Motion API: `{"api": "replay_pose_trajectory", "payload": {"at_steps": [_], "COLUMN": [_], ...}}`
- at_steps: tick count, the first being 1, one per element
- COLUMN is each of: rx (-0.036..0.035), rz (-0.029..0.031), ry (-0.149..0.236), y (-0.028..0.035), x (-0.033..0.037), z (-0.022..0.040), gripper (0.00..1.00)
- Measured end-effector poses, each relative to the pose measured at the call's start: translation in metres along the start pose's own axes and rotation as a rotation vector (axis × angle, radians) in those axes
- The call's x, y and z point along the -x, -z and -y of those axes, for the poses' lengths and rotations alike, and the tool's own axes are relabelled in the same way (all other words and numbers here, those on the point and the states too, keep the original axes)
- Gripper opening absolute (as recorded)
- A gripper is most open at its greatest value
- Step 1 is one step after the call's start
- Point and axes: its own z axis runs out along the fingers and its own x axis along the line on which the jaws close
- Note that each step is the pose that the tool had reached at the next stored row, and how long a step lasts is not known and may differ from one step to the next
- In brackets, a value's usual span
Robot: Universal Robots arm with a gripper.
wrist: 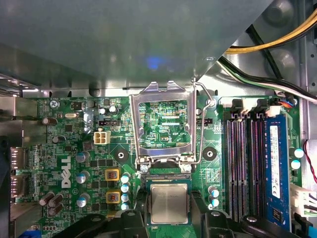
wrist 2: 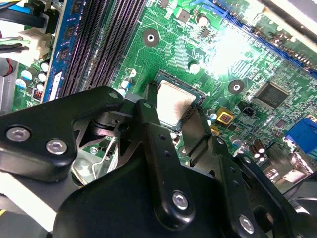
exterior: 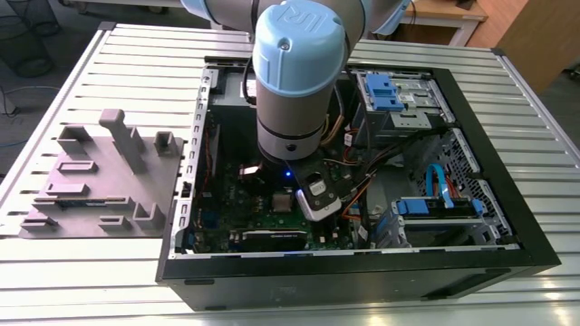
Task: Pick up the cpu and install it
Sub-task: 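Place the cpu into insertion slot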
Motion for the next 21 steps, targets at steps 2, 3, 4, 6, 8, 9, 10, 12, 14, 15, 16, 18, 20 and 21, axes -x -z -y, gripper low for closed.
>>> {"api": "replay_pose_trajectory", "payload": {"at_steps": [2,3,4,6,8,9,10,12,14,15,16,18,20,21], "rx": [0.0,0.0,-0.0001,-0.0003,-0.0002,-0.0002,-0.0001,-0.0001,-0.0001,-0.0001,-0.0001,-0.0001,-0.0002,-0.0002], "rz": [0.0,0.0,0.0,0.0001,0.0,0.0,0.0001,0.0001,0.0001,0.0001,0.0002,0.0005,0.0002,0.0002], "ry": [0.0,-0.001,-0.001,-0.001,-0.002,-0.002,-0.002,-0.003,-0.003,-0.003,-0.004,-0.004,-0.005,-0.005], "y": [0.0,0.0,0.0,0.0001,0.0001,0.0001,0.0,0.0,0.0,0.0,0.0,0.0,0.0,0.0001], "x": [0.0,0.0,0.0,0.0,0.0,0.0,0.0,0.0,0.0,0.0,0.0,0.0001,0.0001,0.0], "z": [0.0,0.0,0.0,0.0,0.0,0.0,0.0,0.0,0.0,0.0,0.0,0.0,0.0,0.0], "gripper": [0.47,0.47,0.47,0.45,0.39,0.39,0.39,0.39,0.39,0.39,0.39,0.38,0.36,0.36]}}
